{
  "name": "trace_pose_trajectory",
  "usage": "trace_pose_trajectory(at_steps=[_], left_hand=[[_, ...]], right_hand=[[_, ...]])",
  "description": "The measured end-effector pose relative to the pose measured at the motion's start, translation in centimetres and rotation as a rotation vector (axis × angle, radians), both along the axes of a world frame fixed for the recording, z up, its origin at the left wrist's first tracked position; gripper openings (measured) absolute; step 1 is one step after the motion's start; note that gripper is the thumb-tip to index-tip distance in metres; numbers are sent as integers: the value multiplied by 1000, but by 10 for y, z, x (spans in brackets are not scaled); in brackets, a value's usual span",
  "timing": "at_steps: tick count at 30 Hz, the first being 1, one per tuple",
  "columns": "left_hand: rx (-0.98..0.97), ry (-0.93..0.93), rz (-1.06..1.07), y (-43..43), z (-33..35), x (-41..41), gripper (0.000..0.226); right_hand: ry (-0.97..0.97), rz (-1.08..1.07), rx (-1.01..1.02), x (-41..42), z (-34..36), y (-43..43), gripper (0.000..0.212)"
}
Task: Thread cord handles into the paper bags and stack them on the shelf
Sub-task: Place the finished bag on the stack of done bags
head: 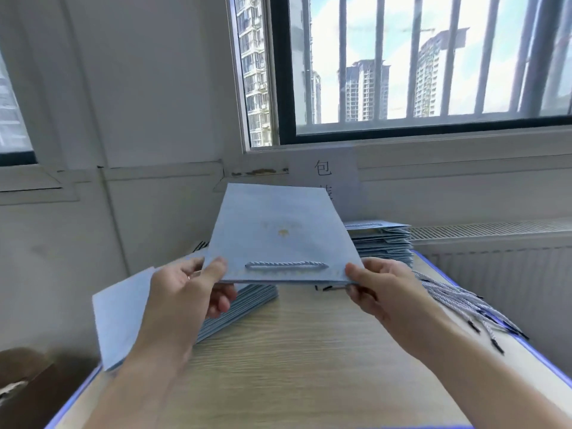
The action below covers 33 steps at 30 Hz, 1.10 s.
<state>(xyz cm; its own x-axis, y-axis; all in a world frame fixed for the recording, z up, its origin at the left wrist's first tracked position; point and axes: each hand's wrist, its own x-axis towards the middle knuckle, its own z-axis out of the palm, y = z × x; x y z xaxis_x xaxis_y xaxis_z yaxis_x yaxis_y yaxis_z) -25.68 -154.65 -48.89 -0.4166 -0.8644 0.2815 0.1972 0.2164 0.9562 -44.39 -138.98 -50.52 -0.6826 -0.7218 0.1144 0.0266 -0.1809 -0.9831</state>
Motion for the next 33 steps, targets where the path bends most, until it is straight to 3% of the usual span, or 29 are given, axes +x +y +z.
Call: trace_pose_trajectory(at_steps=[9,17,24,33], left_hand=[[41,-77,-122,0,-4,-58,20],[-311,-350,-22,-34,42,-173,51],[-366,-615,18,-64,22,-244,48],[-331,-664,55,-72,-5,-254,44]], right_hand=[[113,-307,54,-41,13,10,20],[417,-489,272,-154,75,-10,32],[564,-508,534,-212,66,-35,26],[568,-570,521,-224,31,-45,33]])
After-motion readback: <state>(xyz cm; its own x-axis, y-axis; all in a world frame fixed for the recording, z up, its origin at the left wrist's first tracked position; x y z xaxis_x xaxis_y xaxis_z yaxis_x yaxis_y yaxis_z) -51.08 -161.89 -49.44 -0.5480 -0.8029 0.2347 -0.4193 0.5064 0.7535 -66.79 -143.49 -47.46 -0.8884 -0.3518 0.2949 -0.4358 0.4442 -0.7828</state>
